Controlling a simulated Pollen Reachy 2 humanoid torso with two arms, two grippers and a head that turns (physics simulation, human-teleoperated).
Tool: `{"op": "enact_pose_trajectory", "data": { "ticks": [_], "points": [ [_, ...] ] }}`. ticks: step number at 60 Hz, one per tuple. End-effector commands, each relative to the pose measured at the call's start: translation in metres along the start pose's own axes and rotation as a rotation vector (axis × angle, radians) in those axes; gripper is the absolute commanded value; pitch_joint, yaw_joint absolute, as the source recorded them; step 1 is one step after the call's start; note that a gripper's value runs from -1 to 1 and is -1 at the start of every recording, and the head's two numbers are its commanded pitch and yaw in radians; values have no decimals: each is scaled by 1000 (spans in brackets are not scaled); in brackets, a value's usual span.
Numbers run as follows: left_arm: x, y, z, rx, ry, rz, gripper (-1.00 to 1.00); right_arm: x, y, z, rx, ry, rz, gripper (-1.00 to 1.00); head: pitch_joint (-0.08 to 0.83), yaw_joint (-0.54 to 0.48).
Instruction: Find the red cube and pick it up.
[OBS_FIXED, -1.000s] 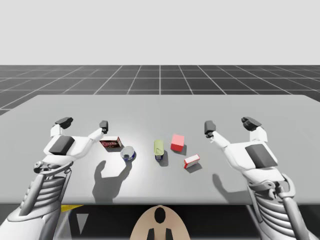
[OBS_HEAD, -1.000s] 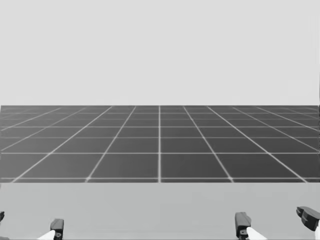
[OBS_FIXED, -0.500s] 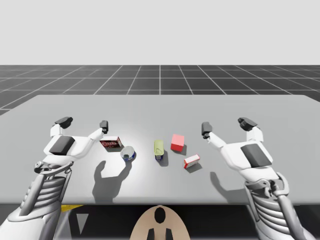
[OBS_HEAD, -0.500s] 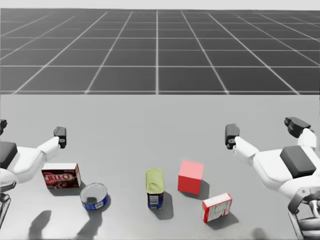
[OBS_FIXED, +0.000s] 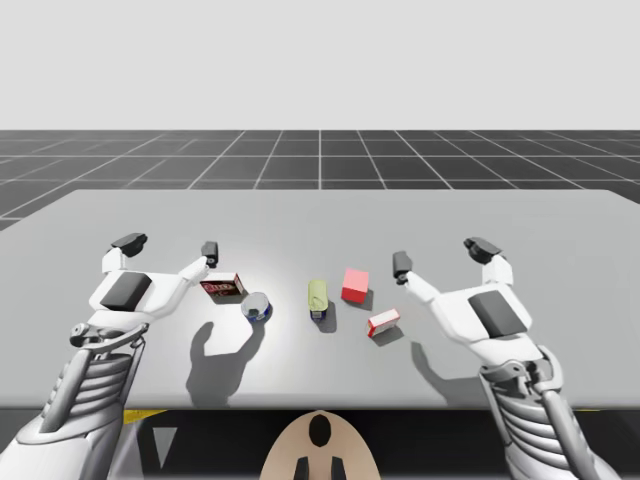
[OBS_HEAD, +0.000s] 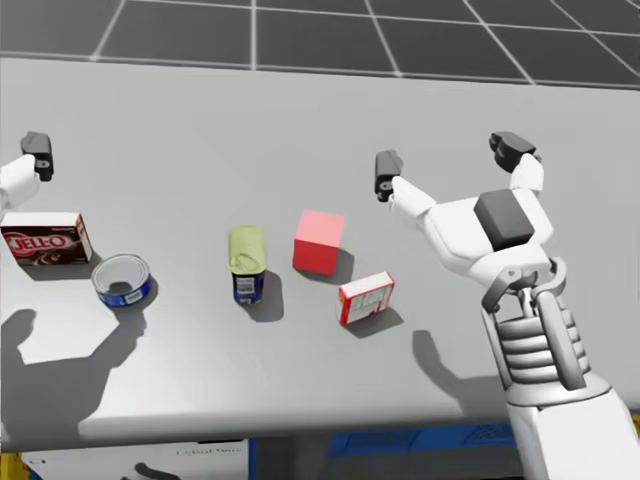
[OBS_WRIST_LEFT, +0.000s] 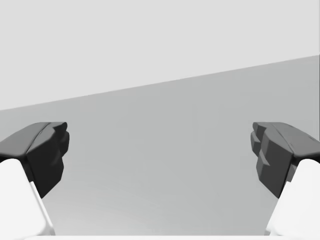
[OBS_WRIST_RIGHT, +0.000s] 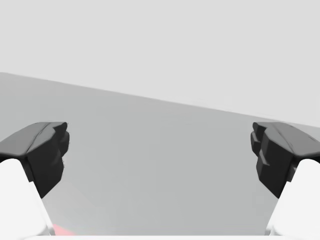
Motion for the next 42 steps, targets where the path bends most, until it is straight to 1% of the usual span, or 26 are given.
{"op": "enact_pose_trajectory", "data": {
  "ticks": [1,3,5,7,10,11,13,16,19,24,25,27,29,30,32,34,39,42],
  "points": [
    [1,0,0,-1,0,1,-1000,-1,4,1,35,23,5,-1000,661,-152],
    [1,0,0,0,0,2,-1000,-1,5,2,69,23,-11,-1000,659,-151],
    [1,0,0,1,0,3,-1000,0,6,3,87,28,-14,-1000,657,-148],
    [1,0,1,2,1,5,-1000,0,8,3,134,64,-34,-1000,654,-145],
    [1,0,1,3,2,6,-1000,1,10,3,180,91,-56,-1000,654,-144],
    [1,1,1,4,2,8,-1000,1,11,2,222,117,-81,-1000,655,-144],
    [1,1,1,4,2,9,-1000,1,13,1,249,140,-107,-1000,656,-144],
    [1,1,2,5,1,9,-1000,-3,17,-3,307,167,-103,-1000,657,-144],
    [1,2,1,5,1,11,-1000,-7,20,-7,320,198,-97,-1000,656,-142],
    [1,2,1,6,0,10,-1000,-15,26,-14,308,233,-83,-1000,654,-138],
    [0,2,1,7,0,10,-1000,-17,26,-15,319,244,-87,-1000,654,-138],
    [0,2,2,7,0,10,-1000,-23,30,-19,334,282,-115,-1000,654,-136],
    [0,2,2,7,0,10,-1000,-25,32,-20,338,301,-122,-1000,653,-136],
    [0,2,2,7,1,10,-1000,-28,33,-22,345,324,-140,-1000,653,-136],
    [0,2,2,7,1,10,-1000,-32,36,-24,348,345,-147,-1000,654,-137],
    [0,3,2,7,2,10,-1000,-35,39,-27,346,371,-163,-1000,653,-137],
    [0,3,2,7,2,9,-1000,-42,45,-32,351,404,-179,-1000,654,-137],
    [0,2,2,7,2,8,-1000,-45,49,-35,351,421,-175,-1000,653,-138]
  ]
}}
